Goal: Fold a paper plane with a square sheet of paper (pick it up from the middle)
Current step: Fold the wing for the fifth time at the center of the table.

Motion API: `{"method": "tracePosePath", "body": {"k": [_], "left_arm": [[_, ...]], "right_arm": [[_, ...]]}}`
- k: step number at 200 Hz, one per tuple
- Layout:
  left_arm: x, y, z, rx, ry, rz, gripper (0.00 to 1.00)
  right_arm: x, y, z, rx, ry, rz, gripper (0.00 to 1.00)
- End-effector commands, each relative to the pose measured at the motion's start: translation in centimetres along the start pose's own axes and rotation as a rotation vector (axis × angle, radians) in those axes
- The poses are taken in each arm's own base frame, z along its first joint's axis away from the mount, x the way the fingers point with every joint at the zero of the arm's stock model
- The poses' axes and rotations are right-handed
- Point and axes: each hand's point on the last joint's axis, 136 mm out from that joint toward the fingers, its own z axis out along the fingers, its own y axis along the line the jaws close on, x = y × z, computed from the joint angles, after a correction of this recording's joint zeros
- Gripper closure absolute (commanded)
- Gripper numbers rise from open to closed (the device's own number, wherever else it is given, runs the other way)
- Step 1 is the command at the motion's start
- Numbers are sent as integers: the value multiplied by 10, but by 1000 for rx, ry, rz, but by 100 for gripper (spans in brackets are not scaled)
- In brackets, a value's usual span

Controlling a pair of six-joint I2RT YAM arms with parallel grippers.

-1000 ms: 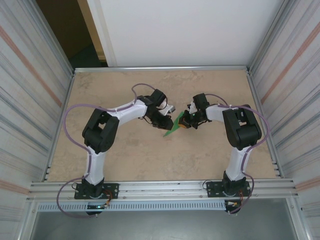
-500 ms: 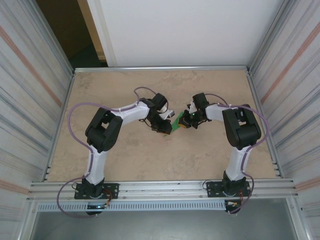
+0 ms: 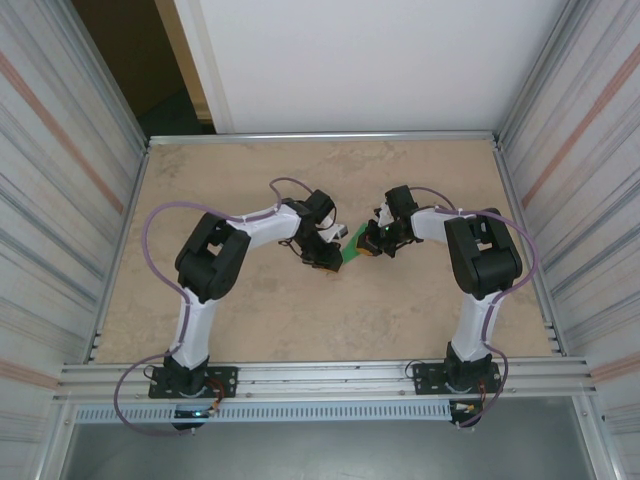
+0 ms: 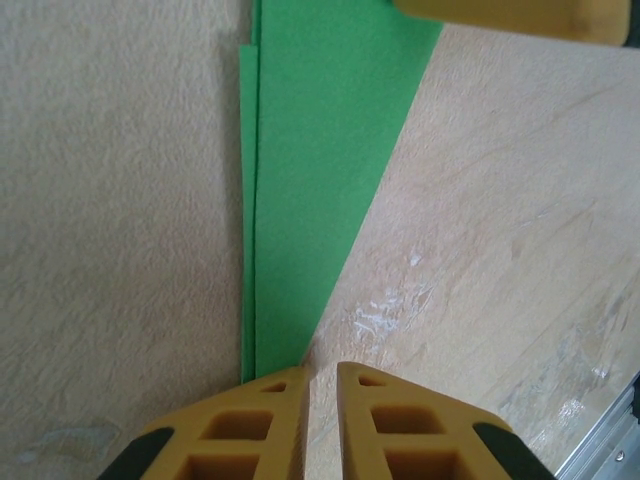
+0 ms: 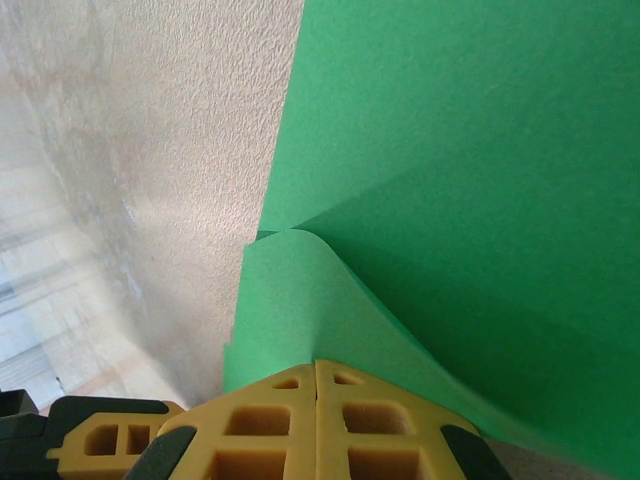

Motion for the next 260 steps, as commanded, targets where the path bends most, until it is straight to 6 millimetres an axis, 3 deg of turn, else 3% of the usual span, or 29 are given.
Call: {"method": "tracePosePath", "body": {"k": [1, 45, 56, 85, 155, 204, 260], "left_arm": [[8, 14, 3, -20, 29, -29, 83], [6, 6, -5, 31, 10, -19, 83], [-1, -8, -19, 64, -34, 10, 83], [-18, -29, -29, 128, -109, 50, 83], [-41, -19, 6, 76, -63, 64, 85], [-25, 6, 15, 26, -8, 46, 90], [12, 16, 1, 12, 31, 20, 93]], "right_arm": [[28, -78, 18, 277, 67, 101, 97], [27, -78, 18, 281, 69, 98, 97], [27, -79, 19, 283, 72, 99, 97], [27, -79, 19, 283, 71, 99, 97], [29, -81, 21, 289, 86, 103, 97], [30, -88, 21, 327, 106, 102, 98], [30, -92, 19, 341, 112, 101, 98]]}}
